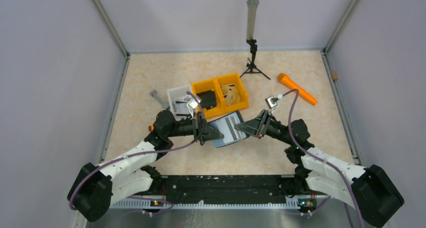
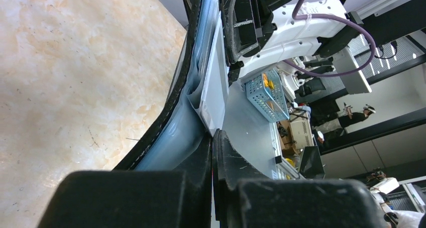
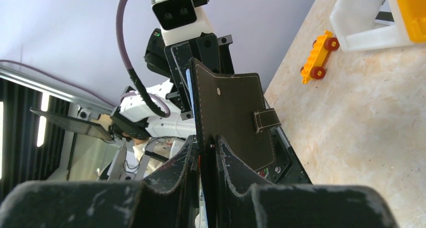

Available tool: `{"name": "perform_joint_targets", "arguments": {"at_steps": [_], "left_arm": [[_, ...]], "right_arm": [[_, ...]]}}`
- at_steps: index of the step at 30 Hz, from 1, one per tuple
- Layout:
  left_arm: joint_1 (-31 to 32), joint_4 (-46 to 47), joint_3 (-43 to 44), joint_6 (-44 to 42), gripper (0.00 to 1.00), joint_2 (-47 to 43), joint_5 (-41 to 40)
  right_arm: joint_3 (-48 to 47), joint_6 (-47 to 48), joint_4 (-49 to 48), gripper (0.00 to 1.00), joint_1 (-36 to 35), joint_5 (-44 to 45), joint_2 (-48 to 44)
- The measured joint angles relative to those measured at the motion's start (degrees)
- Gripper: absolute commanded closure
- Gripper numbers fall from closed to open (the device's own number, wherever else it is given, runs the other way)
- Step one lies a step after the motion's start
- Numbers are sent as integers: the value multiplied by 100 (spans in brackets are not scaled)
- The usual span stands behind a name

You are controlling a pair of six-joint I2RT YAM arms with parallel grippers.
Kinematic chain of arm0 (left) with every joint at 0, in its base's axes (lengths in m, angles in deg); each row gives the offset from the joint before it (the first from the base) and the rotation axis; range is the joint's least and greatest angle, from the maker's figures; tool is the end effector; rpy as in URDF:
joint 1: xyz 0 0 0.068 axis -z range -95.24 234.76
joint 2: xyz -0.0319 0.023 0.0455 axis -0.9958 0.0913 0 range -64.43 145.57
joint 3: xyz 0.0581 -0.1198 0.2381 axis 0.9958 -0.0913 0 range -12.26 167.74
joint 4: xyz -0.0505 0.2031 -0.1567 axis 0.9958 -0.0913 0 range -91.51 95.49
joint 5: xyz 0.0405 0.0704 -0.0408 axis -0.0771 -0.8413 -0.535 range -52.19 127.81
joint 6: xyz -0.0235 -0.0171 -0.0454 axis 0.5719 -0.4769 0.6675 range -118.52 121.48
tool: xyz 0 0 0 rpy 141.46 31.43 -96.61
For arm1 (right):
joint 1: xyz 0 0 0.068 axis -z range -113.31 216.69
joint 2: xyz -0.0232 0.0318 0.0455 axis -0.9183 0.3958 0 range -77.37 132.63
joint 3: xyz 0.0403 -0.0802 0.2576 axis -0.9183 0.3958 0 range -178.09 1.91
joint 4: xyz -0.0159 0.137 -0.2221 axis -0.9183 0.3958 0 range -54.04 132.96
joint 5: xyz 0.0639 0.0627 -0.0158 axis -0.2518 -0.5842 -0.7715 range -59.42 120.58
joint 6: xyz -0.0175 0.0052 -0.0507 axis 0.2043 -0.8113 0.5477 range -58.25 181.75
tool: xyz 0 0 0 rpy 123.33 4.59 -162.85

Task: Take the credit cards out of the card holder
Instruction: Remove the credit card from the card holder.

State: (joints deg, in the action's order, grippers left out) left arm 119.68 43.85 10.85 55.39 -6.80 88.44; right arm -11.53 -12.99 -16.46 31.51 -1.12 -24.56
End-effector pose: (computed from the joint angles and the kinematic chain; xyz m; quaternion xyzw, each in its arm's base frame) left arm 0.1571 -0.1432 0.2535 0.2062 0.6605 -0.6707 0.2673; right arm 0.1440 0.1245 0.2383 0.0014 0.6356 0.7141 0.2932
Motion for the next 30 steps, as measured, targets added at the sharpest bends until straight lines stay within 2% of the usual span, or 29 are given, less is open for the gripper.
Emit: {"name": "perform_joint_targets", "arguments": {"at_steps": [2, 4, 5, 6, 7, 16, 23, 30], "left_arm": [[0, -26, 0, -22, 100, -17, -7], [0, -48, 0, -28, 100, -15, -2], [0, -63, 0, -28, 100, -15, 2], [0, -68, 2, -28, 100, -13, 13], [0, -70, 2, -26, 100, -11, 26], [-26, -302, 107, -48, 100, 138, 227], [-129, -680, 153, -269, 100, 140, 188], [-205, -717, -42, -306, 100, 168, 249]], "right_arm": [[7, -39, -76, 98, 0, -17, 50], [31, -50, -164, 89, 4, -44, 96], [31, -50, -188, 89, 9, -74, 122], [31, -48, -225, 99, 13, -103, 153], [28, -42, -249, 100, 13, -129, 181], [26, 144, -179, 100, 48, -243, 284], [118, 264, 236, 100, 48, 26, 142], [400, 184, 151, 100, 83, 339, 114]]}}
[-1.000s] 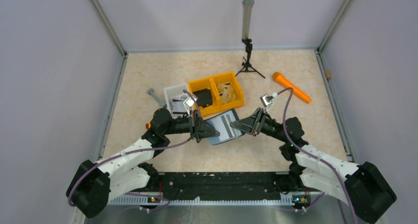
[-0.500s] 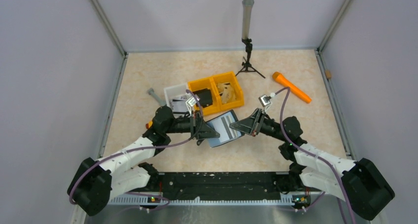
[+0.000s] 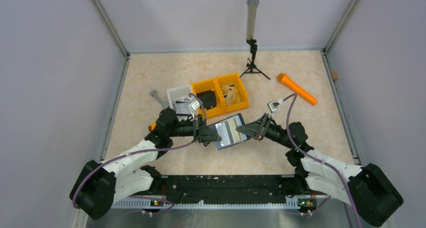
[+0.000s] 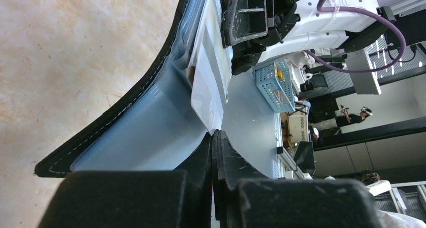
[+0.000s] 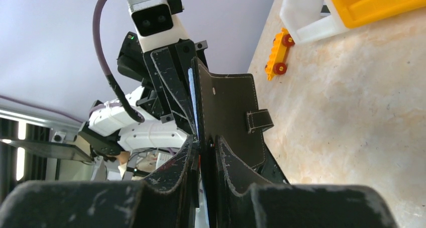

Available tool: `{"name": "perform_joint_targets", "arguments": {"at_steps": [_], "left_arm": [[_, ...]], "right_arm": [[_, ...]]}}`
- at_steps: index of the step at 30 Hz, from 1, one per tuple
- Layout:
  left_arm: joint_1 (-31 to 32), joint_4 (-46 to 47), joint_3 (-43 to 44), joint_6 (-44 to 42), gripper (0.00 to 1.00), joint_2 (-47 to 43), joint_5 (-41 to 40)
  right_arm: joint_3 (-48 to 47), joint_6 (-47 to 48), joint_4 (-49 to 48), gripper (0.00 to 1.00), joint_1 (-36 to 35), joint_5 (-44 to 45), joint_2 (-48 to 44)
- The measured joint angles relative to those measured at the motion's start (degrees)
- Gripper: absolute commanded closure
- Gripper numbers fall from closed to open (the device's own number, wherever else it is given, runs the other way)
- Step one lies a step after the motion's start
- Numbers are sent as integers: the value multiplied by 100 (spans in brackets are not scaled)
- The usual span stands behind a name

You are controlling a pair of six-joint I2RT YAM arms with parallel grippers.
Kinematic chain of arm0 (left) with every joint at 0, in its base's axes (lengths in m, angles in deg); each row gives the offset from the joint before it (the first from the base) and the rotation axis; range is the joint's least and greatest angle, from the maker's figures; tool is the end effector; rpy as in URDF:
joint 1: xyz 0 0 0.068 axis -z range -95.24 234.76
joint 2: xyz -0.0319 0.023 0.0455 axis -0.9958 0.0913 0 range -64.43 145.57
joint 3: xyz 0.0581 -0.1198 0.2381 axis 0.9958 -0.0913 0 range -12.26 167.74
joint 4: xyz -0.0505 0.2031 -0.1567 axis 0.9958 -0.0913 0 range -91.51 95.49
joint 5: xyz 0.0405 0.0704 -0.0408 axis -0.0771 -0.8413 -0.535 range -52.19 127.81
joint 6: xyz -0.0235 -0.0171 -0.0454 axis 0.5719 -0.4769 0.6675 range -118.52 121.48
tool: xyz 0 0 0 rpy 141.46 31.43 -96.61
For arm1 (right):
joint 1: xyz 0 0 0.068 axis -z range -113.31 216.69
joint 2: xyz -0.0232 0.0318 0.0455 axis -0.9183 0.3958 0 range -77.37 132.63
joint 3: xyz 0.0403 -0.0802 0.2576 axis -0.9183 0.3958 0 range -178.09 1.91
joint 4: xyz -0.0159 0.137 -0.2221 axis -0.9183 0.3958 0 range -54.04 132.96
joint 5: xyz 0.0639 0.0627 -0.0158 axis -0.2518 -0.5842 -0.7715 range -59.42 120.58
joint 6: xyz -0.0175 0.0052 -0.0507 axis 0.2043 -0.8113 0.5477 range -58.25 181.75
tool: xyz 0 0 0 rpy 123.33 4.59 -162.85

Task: Take the credit cards out of the card holder
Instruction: Remove the credit card from the card holder.

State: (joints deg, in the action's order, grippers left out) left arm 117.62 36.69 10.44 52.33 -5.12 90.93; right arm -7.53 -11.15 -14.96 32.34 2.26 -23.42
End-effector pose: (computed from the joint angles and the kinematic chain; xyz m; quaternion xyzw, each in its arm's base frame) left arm 0.1631 -0.1392 0.2336 0.1937 0.7005 -0.6480 0.2277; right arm 0.1440 0.1190 0.2097 0.0412 0.6702 0.6787 0.2974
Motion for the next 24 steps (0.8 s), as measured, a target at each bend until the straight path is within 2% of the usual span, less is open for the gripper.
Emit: {"name": "perform_joint_targets", "arguments": {"at_steps": [20, 24], "left_arm": [[-26, 223, -87, 44, 100, 208, 162], [-33, 229, -96, 46, 84, 203, 160]], "right_arm": [[223, -221, -350, 100, 48, 173, -39], [225, -264, -374, 100, 57, 140, -55]]}}
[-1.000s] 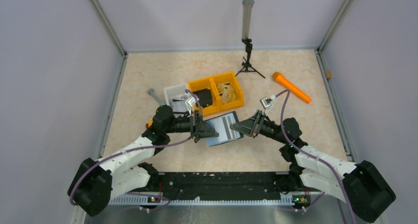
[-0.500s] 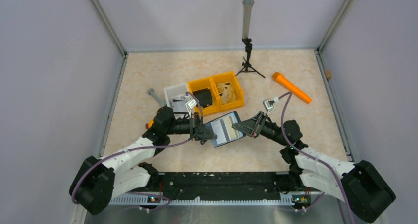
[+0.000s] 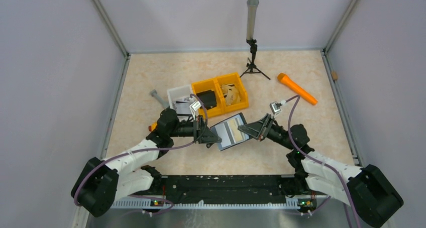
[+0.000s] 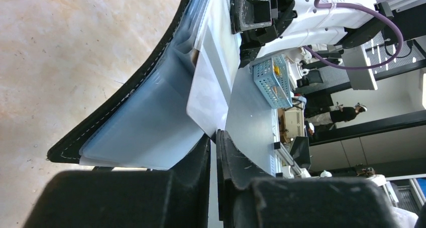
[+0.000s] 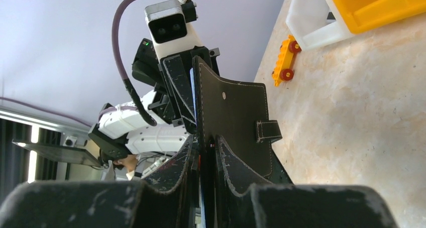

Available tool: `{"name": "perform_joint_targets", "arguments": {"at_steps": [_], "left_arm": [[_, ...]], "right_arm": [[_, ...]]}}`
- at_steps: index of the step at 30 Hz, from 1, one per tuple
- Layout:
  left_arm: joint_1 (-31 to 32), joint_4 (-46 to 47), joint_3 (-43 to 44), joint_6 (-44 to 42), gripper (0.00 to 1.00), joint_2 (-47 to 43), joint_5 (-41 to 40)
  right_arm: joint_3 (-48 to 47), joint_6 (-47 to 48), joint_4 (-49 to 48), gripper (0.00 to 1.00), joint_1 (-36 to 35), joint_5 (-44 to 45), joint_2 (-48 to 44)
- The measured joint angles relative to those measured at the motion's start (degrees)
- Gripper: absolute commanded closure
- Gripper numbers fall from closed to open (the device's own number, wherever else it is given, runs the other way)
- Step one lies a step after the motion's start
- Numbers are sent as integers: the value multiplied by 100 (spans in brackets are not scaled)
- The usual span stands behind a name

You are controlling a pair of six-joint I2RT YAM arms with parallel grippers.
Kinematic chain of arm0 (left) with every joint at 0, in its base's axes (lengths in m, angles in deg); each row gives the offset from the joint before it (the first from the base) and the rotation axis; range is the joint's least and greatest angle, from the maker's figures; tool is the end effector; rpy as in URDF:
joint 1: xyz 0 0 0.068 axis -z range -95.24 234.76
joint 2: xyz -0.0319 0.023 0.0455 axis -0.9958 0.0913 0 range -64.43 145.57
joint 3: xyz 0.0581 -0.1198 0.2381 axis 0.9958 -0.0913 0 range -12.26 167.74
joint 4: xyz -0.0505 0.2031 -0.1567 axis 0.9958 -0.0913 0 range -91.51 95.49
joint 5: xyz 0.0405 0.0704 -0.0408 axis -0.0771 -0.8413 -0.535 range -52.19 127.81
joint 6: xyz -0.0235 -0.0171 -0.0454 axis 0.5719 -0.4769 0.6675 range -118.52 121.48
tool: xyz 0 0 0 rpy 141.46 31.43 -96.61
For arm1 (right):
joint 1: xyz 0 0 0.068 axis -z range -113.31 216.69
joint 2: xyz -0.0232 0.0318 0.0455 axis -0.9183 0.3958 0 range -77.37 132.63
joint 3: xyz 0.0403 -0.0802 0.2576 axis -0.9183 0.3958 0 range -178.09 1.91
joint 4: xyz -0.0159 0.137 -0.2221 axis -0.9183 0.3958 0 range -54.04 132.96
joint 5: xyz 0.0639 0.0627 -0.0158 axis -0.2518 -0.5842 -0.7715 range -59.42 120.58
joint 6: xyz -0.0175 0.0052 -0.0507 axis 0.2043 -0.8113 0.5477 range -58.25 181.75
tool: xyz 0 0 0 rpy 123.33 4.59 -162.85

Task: Take the credit cards out of the card holder
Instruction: Remove the credit card from the card holder.

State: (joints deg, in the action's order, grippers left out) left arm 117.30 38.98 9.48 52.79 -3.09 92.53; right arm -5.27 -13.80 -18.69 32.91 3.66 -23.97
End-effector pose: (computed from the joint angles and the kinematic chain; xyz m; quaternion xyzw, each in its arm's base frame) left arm 0.1651 -0.1398 0.2252 0.1954 0.7018 -0.6510 0.2134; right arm 0.1406 0.1135 0.2055 0.0619 0.6564 0.6886 0.3018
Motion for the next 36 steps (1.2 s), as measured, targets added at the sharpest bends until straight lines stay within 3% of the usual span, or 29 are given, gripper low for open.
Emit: {"name": "perform_joint_targets", "arguments": {"at_steps": [10, 13, 16, 20, 24, 25, 36], "left_arm": [[2, 651, 0, 313, 61, 352, 160], [2, 896, 2, 459, 60, 522, 208], [2, 1060, 2, 564, 51, 629, 247], [2, 1200, 2, 664, 64, 682, 254], [2, 1502, 2, 828, 97, 748, 258], [0, 1552, 2, 883, 100, 765, 260], [-79, 1744, -81, 949, 100, 730, 264]], "right_arm": [[-2, -105, -52, 100, 28, -118, 2], [-2, -127, -109, 100, 28, -160, 13], [-2, -155, -160, 100, 28, -168, 24], [-2, -166, -199, 100, 31, -173, 24], [-2, -166, -254, 100, 33, -205, 24], [-2, -166, -273, 100, 33, -214, 24], [0, -59, 37, 100, 138, -98, -315]]}}
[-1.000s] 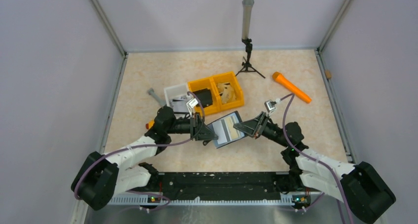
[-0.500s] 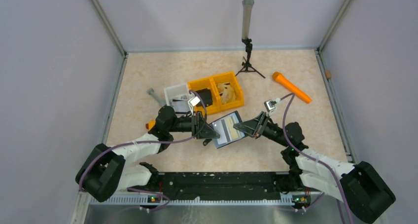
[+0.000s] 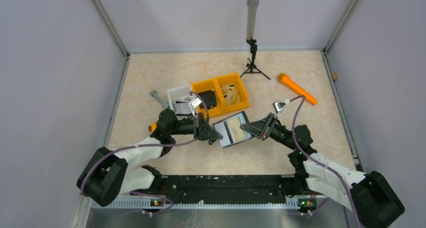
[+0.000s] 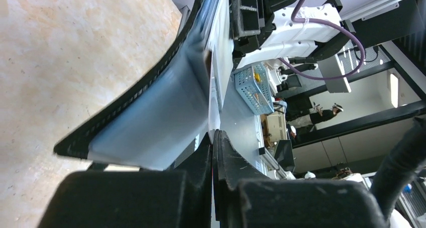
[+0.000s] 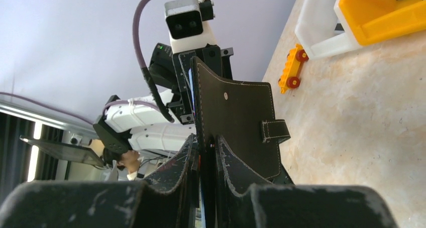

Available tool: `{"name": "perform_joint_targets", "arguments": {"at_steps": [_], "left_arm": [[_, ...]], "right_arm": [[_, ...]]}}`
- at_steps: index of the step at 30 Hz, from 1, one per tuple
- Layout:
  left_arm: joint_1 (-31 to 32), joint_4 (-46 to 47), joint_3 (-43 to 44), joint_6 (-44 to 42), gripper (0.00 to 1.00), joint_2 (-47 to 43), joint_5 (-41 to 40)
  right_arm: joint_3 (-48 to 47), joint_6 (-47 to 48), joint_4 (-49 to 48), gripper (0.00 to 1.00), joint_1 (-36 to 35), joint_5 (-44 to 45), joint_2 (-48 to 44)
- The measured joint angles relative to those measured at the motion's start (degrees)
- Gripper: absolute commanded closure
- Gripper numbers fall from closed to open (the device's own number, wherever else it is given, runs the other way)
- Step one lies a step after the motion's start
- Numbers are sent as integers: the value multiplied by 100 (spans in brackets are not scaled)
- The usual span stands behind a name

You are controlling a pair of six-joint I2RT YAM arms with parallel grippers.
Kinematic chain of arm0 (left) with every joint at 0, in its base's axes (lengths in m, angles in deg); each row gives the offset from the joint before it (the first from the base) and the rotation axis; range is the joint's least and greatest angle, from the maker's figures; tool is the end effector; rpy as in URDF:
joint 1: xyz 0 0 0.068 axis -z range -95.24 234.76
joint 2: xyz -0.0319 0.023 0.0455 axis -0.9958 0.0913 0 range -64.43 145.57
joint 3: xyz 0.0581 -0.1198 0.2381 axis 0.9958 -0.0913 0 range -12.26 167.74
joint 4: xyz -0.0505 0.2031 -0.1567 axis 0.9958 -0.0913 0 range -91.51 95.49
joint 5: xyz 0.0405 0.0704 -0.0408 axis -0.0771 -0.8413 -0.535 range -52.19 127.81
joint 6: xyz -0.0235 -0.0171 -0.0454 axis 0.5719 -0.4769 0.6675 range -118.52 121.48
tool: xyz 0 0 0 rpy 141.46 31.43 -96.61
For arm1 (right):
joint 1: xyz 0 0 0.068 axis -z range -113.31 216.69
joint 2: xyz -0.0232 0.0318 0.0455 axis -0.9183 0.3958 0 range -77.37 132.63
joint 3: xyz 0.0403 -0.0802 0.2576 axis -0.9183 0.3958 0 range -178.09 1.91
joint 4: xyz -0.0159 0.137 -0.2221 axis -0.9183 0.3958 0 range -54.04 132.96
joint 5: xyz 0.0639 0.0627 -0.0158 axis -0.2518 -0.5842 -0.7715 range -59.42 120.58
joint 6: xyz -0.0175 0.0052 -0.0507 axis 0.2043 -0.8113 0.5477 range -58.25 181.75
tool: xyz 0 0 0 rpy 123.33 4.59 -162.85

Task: Take the credit cards out of the card holder
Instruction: Remove the credit card from the card holder, then place the credit card in the storage box.

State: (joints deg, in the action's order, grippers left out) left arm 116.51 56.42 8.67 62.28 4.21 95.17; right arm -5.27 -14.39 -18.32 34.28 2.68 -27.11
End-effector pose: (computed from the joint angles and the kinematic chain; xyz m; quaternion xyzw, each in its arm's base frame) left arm 0.1765 -0.1444 0.2237 0.1865 0.6709 -0.6886 0.2025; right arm 0.1384 0.1077 0.2134 0.0566 0.6411 0.6981 0.3136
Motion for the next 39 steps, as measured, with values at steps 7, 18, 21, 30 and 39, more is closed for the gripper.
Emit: {"name": "perform_joint_targets", "arguments": {"at_steps": [7, 18, 21, 30, 39], "left_arm": [[-212, -295, -240, -133, 100, -490, 9], [-579, -3901, 472, -1867, 100, -1604, -874], [-577, -5617, 1368, -2686, 100, -1622, -1952], [352, -8513, 3550, -3904, 100, -697, -6238], [785, -9857, 4983, -5088, 100, 1261, -9597]], "right_arm": [[0, -17, 138, 100, 236, 2, -192], [-138, 778, 1692, 100, 479, 214, -940], [-544, 1438, 2802, 100, 483, 461, -1340], [-1631, 2857, 4607, 100, 483, 1097, -1974], [-1725, 3272, 5252, 100, 483, 1250, -1934]]}}
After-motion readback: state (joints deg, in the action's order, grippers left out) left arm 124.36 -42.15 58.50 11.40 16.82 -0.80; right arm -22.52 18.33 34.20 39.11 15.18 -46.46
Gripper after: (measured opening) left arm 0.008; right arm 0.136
